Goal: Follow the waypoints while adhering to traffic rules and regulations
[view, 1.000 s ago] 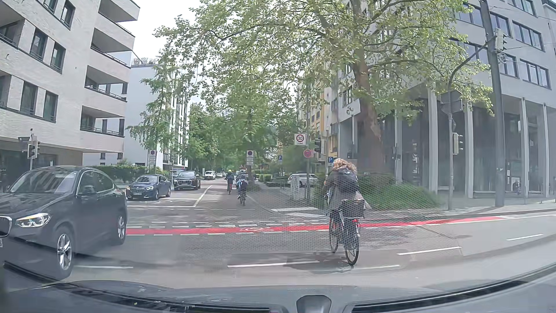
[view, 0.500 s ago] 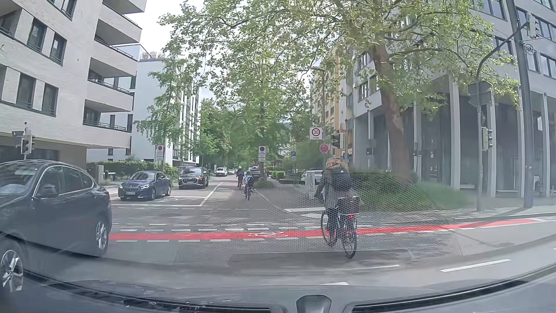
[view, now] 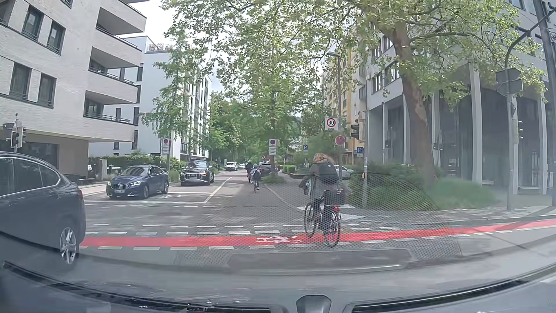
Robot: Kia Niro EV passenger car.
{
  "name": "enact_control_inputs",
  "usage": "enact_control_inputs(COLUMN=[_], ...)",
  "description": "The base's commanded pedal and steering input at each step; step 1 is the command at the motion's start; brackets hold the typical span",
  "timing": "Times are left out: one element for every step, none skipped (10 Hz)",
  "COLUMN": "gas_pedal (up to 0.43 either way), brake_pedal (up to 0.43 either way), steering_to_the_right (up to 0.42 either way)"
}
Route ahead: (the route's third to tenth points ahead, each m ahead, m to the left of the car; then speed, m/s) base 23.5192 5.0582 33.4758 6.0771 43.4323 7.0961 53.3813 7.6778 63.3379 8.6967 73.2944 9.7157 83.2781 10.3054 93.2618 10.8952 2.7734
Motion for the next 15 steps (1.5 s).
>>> enact_control_inputs(gas_pedal=[0.0, 0.0, 0.0, 0.0, 0.0, 0.0, 0.0, 0.0, 0.0, 0.0, 0.0, 0.0, 0.0, 0.028, 0.039], brake_pedal=[0.0, 0.0, 0.0, 0.0, 0.0, 0.0, 0.0, 0.0, 0.0, 0.0, 0.0, 0.0, 0.0, 0.0, 0.0], steering_to_the_right=[-0.097, -0.095, -0.094, -0.09, -0.089, -0.089, -0.089, -0.085, -0.083, -0.084, -0.082, -0.076, -0.069, -0.064, -0.057])
